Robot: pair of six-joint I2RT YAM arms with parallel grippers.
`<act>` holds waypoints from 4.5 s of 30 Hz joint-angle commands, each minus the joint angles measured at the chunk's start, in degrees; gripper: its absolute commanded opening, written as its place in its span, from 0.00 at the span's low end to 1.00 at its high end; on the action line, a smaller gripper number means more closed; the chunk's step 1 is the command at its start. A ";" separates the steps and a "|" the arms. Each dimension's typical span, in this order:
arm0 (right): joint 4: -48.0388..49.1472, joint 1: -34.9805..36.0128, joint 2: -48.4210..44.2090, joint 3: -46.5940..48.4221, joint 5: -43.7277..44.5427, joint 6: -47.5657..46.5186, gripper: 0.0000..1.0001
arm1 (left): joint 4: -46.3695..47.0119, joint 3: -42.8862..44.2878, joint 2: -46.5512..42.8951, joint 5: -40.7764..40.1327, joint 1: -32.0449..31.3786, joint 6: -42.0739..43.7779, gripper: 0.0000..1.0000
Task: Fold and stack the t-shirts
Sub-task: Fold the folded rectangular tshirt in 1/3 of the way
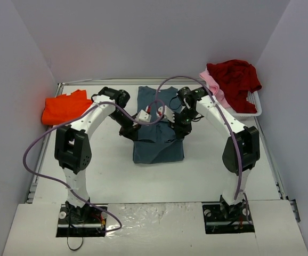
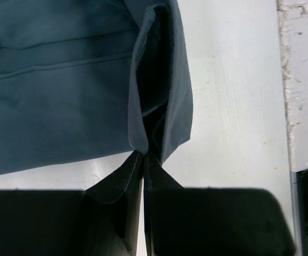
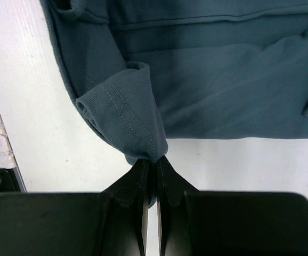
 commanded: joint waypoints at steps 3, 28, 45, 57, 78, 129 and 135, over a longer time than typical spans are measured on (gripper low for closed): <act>-3.05 -0.47 2.79 5.51 0.25 -3.07 0.00 | -11.65 7.84 2.83 0.13 1.95 2.86 0.02; -2.87 -5.21 16.06 20.82 -0.01 -4.22 0.00 | -16.58 24.90 14.96 -0.49 5.12 3.74 0.02; -1.12 -6.71 23.01 28.11 2.27 -2.46 0.00 | -17.20 32.64 22.61 -1.46 6.70 2.60 0.02; 0.02 -8.03 26.44 30.75 2.54 -1.93 0.00 | -17.02 36.68 25.60 -1.81 6.79 1.63 0.02; 13.21 -8.20 27.24 31.90 10.88 10.19 0.55 | -10.00 33.89 20.87 -2.24 8.19 -5.31 0.94; 19.71 -12.51 4.99 -15.74 -2.56 25.23 0.52 | 50.13 -31.88 -5.61 5.31 13.56 -63.41 0.32; 19.54 -12.77 6.49 -16.44 -3.70 24.18 0.51 | 47.75 -30.73 -4.02 5.84 10.84 -60.86 0.31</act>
